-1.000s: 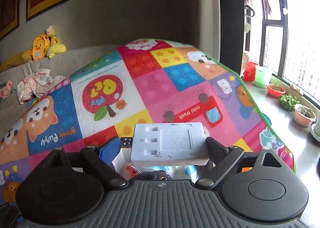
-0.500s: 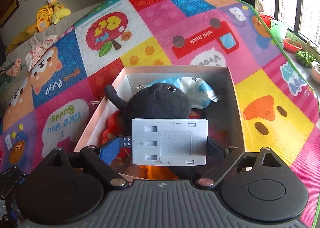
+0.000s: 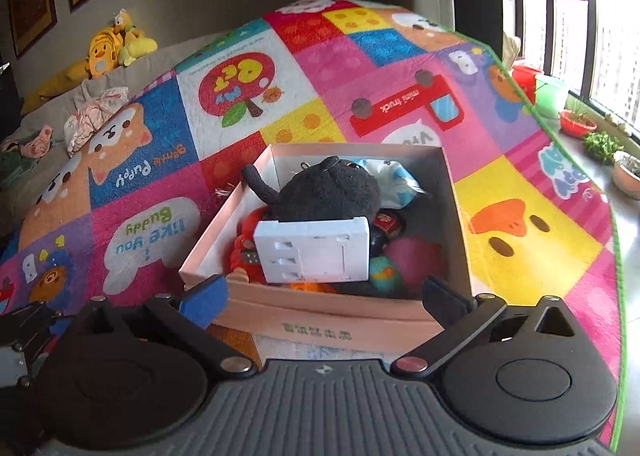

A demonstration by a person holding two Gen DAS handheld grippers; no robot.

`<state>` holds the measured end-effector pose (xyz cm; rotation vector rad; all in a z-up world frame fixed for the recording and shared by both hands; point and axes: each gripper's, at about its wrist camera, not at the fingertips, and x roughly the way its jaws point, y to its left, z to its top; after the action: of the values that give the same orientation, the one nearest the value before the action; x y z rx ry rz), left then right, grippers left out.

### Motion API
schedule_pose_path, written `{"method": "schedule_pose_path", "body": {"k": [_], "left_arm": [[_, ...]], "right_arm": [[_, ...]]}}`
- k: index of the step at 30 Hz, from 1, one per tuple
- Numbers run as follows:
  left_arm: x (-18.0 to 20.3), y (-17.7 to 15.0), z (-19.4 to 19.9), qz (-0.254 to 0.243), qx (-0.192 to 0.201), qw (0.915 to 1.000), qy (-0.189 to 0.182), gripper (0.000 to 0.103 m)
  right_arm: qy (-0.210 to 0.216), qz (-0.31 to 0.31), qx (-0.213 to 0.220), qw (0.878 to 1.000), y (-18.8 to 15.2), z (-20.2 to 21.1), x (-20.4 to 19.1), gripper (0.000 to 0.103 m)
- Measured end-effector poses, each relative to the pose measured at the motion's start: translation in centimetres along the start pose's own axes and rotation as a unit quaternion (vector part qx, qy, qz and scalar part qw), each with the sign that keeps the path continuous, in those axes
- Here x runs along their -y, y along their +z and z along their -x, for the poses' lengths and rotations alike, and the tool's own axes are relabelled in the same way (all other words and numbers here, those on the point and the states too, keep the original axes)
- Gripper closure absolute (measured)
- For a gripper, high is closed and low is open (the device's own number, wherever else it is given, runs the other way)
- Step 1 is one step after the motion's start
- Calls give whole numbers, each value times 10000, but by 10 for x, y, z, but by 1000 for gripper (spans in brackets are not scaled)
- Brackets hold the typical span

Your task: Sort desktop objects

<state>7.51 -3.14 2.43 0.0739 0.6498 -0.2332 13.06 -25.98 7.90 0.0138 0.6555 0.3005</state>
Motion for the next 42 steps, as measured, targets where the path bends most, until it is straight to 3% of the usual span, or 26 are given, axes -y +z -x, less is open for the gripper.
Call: {"method": "schedule_pose_path", "body": {"k": [3,5,8,12,16,20,25,32,42], "left_arm": [[8,-6,4,-71,-124,9974,708,0],[11,-12,10,-40,-107,9959,900,0],[12,-21,17,100,-121,9965,821,0],[7,-31,12,347,-311,9962,742,0],[0,-31,7,589,-258,9933,960,0],[-3,-28,2,601,-261,9932,960,0],[-3,-29,2,627,-251,9933,938,0],[-3,-29,3,623,-246,9933,941,0],[-3,-29,2,621,-249,9933,938,0]], "right_arm": [[-114,-362,-239,9990,-29,12,2,0],[-233,-642,-438,9967,-52,14,2,0],[-463,-894,-532,9935,-74,17,0,0],[-356,-1110,-669,9909,-87,18,-4,0],[-625,-894,-518,9927,-94,16,-14,0],[-1019,-253,-589,9927,-90,0,-26,0],[-917,-159,-572,9940,-82,-12,-21,0],[-961,-148,-236,9950,-93,-7,-22,0],[-948,-159,-219,9951,-93,-7,-22,0]]}}
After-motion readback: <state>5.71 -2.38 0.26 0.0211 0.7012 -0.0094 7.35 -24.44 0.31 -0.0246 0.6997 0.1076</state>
